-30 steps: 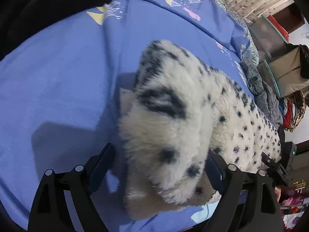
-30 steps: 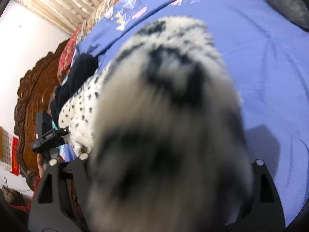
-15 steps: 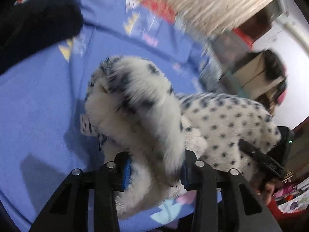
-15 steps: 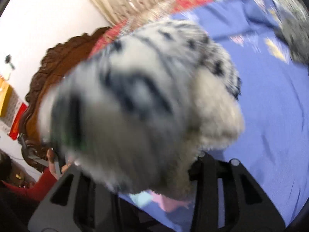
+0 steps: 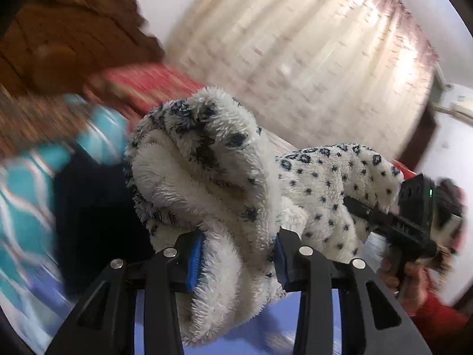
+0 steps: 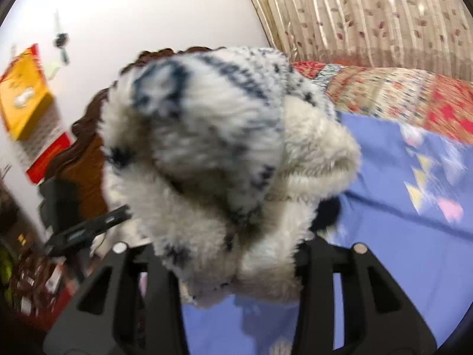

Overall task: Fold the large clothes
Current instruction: 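Lift the folded fleece with both grippers and place it on the clothes stack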

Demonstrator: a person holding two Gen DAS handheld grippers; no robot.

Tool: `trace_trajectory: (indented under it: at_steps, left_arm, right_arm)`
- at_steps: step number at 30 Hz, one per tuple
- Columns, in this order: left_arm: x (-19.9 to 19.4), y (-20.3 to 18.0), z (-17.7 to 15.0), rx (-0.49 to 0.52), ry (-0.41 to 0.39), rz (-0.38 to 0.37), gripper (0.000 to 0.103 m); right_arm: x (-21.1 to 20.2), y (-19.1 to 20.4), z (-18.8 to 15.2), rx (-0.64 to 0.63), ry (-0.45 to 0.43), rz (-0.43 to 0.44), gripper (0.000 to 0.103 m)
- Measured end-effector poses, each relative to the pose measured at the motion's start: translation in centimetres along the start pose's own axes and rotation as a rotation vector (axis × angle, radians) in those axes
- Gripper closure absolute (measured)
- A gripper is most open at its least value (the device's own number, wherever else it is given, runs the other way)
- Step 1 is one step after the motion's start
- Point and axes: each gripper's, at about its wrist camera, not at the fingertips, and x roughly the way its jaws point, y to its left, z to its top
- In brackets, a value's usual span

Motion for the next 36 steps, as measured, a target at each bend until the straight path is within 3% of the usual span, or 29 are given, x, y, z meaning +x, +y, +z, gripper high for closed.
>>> trace_trajectory:
  at_steps: [1, 2, 3, 4, 5, 6, 7, 8, 10, 13, 17, 20, 26, 31, 36]
  left_arm:
    - [1.5, 2.0, 1.3, -0.012, 0.001, 0.084, 0.042]
    - [3.0, 3.8, 2.0, -0.029, 0.007, 0.161, 0.042]
    - [5.8, 6.3, 2.6, -0.043, 0.024, 0.299, 0.04]
    - [7.7, 8.2, 2.6, -0.052, 0.052, 0.395, 0.035]
    - [10.4, 10.6, 2.2, -0.074, 0.122, 0.509, 0.035]
    - [12.5, 12.7, 1.6, -0.1, 0.191, 0.569, 0.034]
    - [13.9, 14.7, 0.9, -0.16, 0.229, 0.519, 0.029]
    - [14.0, 15.1, 0.6, -0.189, 0.22, 0.489, 0.028]
    - [13.3, 13.8, 0.6, -0.151, 0.168, 0.507, 0.025]
    - [12.1, 12.6, 0.6, -0.122, 0.142, 0.502, 0.021]
    - [6.9, 10.8, 0.2, -0.146, 0.069, 0.539, 0.02]
    - [2.6, 8.6, -1.0, -0.108, 0.03, 0.601, 0.017]
    - [-2.6, 1.8, -8.3, 0.025, 0.126, 0.635, 0.011]
    - [-4.6, -3.8, -13.7, 0.103, 0.215, 0.638, -0.001]
    - [-6.8, -8.5, -16.5, 0.132, 0.248, 0.599, -0.002]
  right_arm:
    - [4.0, -0.5, 2.0, 0.03, 0.025, -0.038, 0.034]
    - [7.3, -1.2, 3.3, 0.056, 0.033, -0.104, 0.014]
    - [9.6, -1.7, 4.1, 0.065, 0.024, -0.173, 0.009]
    - [12.7, -2.4, 4.7, 0.057, 0.005, -0.318, 0.009]
    - [14.4, -3.1, 4.7, 0.05, -0.001, -0.429, 0.01]
    - [15.7, -3.7, 4.5, 0.057, -0.008, -0.52, 0.01]
    - [16.4, -4.5, 4.0, 0.09, -0.03, -0.578, 0.01]
    - [16.5, -5.2, 3.3, 0.124, -0.041, -0.571, 0.009]
    - [16.2, -5.9, 0.7, 0.169, -0.009, -0.486, 0.009]
    - [15.3, -5.3, -2.5, 0.132, 0.026, -0.489, 0.009]
    - [12.4, -3.6, -7.8, 0.171, 0.098, -0.421, 0.009]
    - [10.4, -2.1, -11.3, 0.181, 0.15, -0.375, 0.009]
    - [4.1, 1.4, -18.4, 0.166, 0.231, -0.362, 0.009]
    - [-3.8, 3.5, -22.5, 0.172, 0.19, -0.39, 0.006]
    - [-9.3, 4.4, -25.3, 0.211, 0.199, -0.426, 0.006]
